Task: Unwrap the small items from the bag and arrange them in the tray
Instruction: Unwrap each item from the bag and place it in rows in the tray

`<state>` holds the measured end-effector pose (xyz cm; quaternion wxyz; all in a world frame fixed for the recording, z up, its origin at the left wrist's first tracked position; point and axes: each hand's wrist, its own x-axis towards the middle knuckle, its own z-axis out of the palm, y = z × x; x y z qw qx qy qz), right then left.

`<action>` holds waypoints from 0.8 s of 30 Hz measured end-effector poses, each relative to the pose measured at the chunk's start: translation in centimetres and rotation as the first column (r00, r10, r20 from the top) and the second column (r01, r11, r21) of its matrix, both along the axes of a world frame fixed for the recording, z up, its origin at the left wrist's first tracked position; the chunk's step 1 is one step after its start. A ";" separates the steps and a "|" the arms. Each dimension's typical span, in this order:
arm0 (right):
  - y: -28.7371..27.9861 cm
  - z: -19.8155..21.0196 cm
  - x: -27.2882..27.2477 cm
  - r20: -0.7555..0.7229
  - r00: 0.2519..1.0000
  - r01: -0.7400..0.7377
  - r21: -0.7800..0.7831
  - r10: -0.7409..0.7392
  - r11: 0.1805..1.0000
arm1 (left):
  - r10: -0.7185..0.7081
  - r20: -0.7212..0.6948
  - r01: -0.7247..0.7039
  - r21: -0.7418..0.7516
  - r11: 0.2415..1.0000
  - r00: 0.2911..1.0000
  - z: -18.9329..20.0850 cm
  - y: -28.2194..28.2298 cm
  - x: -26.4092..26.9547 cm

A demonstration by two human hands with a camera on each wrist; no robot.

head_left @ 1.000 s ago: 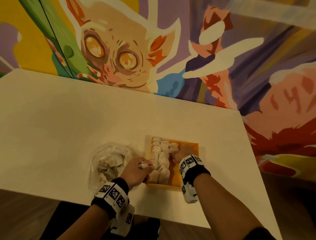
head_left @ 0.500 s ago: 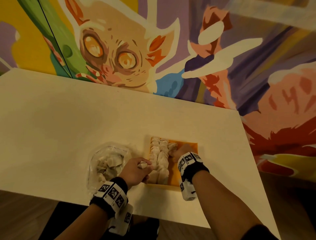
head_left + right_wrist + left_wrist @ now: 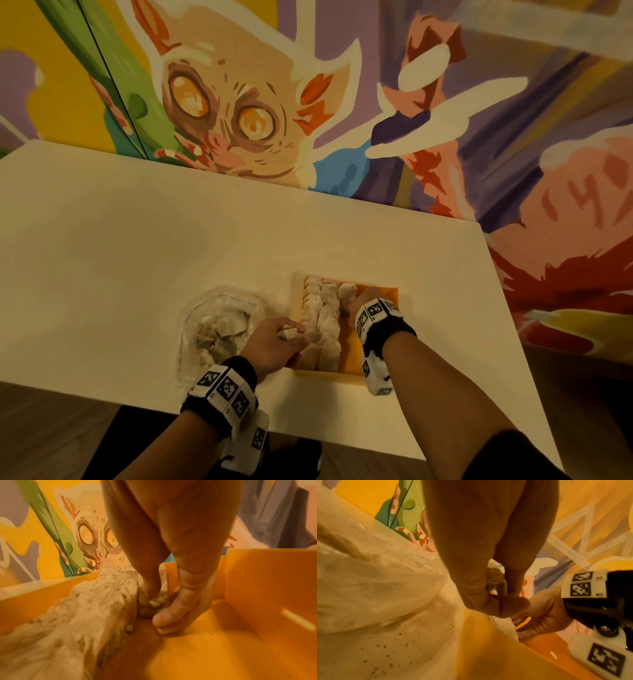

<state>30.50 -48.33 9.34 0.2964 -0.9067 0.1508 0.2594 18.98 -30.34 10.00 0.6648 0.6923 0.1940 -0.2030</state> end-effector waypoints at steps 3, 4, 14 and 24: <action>-0.3 0.1 -0.3 -0.002 1.000 0.023 -0.183 -0.024 0.983 | 0.069 -0.030 -0.072 -0.126 0.989 0.997 0.4 0.2 -0.2; -0.3 0.2 -0.5 -0.004 1.000 0.013 -0.168 -0.014 0.986 | 0.097 -0.047 -0.104 -0.182 0.978 0.994 0.6 0.3 -0.3; 1.5 4.2 -5.4 0.407 0.909 -0.190 0.207 0.092 0.960 | 0.178 -0.225 -0.276 -0.555 0.785 0.958 3.9 1.4 -0.8; 4.7 5.4 -11.3 0.489 0.834 -0.441 0.315 0.254 0.840 | 0.117 -0.160 -0.184 -0.514 0.838 0.980 5.4 1.4 -1.9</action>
